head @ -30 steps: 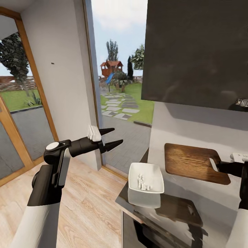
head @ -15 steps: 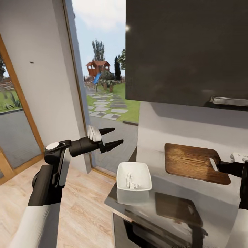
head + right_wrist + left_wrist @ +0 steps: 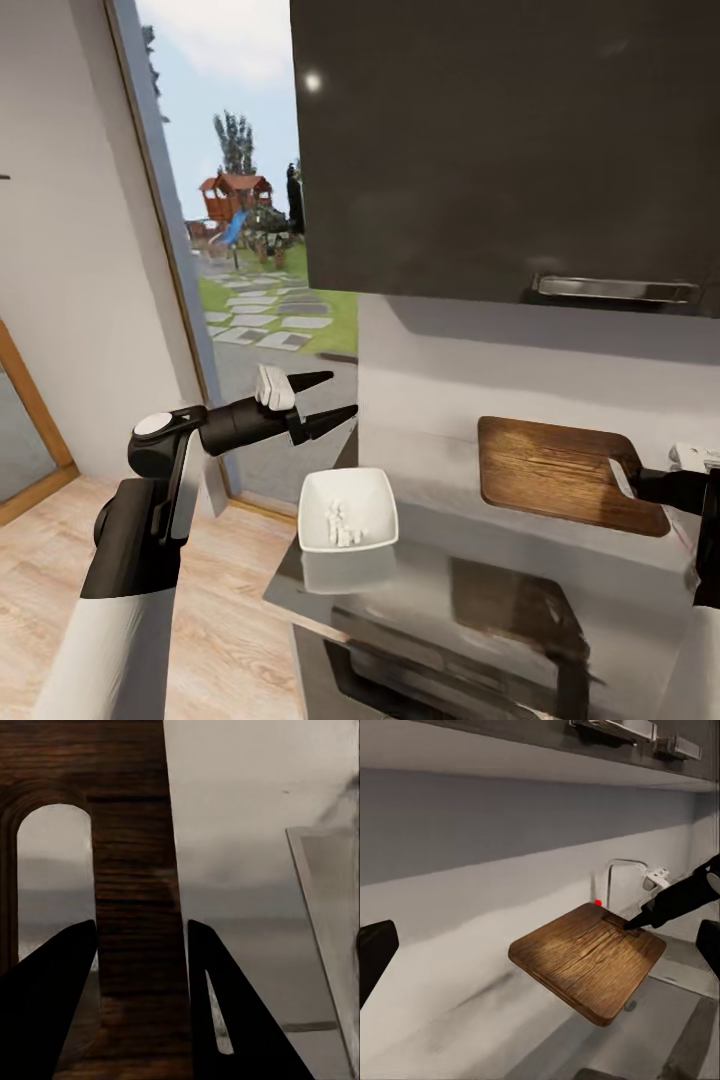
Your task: In the kitchen, take the Vidalia onion out of the sink, dice it on the chopping board with the paring knife, put the diced onion into the bowl on the countertop, then place both the paring knife and the chopping board into the sink.
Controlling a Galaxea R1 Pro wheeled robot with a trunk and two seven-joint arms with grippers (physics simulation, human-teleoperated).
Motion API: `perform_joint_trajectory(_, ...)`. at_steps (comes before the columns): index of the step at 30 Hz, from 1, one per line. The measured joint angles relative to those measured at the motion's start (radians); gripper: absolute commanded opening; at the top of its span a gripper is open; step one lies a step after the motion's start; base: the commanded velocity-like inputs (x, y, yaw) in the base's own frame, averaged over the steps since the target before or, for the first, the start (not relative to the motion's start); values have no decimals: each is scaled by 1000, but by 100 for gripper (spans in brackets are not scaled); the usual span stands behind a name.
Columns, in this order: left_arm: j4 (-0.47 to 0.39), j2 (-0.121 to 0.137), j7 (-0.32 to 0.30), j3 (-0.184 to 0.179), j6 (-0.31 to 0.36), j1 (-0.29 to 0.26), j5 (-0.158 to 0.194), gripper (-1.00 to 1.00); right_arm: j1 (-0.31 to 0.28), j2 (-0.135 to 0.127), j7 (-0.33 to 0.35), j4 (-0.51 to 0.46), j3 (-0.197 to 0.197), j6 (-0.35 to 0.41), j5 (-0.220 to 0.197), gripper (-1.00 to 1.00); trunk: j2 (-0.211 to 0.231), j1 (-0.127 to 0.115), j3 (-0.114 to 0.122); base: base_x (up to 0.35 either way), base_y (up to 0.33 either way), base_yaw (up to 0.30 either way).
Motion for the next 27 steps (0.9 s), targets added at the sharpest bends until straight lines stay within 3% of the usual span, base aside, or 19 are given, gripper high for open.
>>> perform_joint_trajectory(14, 0, 0, -1, 0, 0, 0, 0, 100, 0, 0, 0, 0, 0, 0, 0, -100, 0, 0, 0, -46, -4, -278)
perform_joint_trajectory(27, 0, 0, -1, 2, -7, 0, 1, 100, 0, 0, 1, 0, 5, 1, -4, -100, 0, 0, 0, 0, -116, -224)
